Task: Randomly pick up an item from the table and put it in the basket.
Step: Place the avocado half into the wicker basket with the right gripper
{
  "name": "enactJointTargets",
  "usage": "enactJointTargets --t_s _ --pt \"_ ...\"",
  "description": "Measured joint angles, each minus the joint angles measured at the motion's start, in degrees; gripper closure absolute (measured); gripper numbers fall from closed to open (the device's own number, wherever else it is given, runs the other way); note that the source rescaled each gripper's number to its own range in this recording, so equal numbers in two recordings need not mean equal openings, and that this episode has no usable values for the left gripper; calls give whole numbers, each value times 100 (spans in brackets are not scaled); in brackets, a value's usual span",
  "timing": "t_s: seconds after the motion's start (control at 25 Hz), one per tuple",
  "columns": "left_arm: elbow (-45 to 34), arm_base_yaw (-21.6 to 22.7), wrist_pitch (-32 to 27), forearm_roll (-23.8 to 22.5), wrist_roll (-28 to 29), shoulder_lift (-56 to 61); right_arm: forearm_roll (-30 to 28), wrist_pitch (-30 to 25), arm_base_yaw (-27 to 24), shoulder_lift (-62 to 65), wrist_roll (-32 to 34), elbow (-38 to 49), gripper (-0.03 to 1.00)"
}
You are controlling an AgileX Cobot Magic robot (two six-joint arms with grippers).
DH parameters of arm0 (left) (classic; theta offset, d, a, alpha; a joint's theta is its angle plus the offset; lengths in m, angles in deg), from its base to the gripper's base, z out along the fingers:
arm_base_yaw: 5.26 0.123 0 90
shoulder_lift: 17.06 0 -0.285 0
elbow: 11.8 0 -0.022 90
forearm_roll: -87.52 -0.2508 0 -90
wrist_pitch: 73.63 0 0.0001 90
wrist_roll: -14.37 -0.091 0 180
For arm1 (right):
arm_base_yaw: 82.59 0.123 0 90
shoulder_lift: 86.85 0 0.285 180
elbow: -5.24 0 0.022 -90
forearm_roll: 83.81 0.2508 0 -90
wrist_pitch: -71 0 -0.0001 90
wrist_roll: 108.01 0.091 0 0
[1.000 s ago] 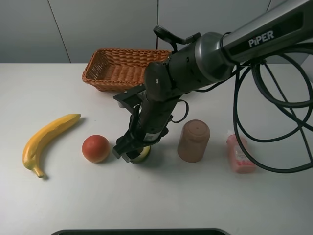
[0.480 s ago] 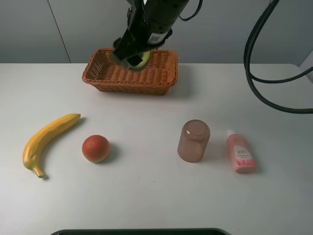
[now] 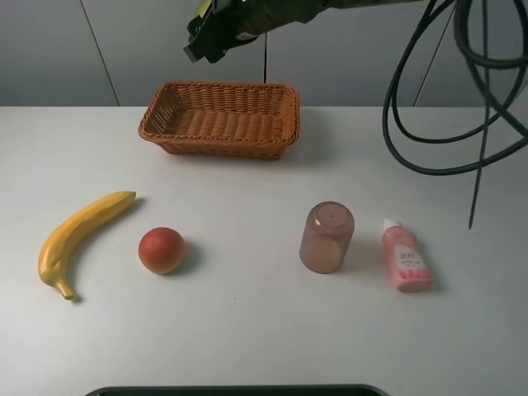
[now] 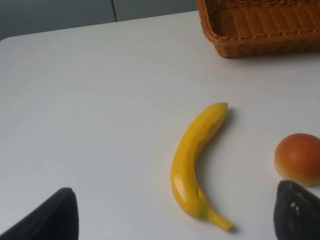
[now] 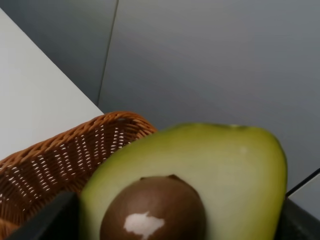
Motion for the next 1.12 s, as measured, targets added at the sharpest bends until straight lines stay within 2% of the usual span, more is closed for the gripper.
enactJointTargets --t_s 0.12,0.24,0.72,0.76,0.84,0.88,0.92,0.96,1.12 --pt "0 0 0 0 0 0 120 509 -129 -570 0 0 97" --pt "0 0 0 0 0 0 188 740 -240 -1047 0 0 97" --pt "0 0 0 0 0 0 198 897 -328 -1366 -23 0 97" --pt "0 0 0 0 0 0 198 897 -334 -1366 -36 0 88" --pt "0 0 0 0 0 0 240 886 -339 -1366 -61 0 31" --pt "0 0 0 0 0 0 266 878 -339 -1366 -85 0 11" --pt "0 0 0 0 0 0 298 878 -339 -1366 -85 0 3" --pt "0 0 0 0 0 0 309 851 -339 -1366 -85 0 -1" --pt "0 0 0 0 0 0 329 728 -339 -1366 -94 0 -2"
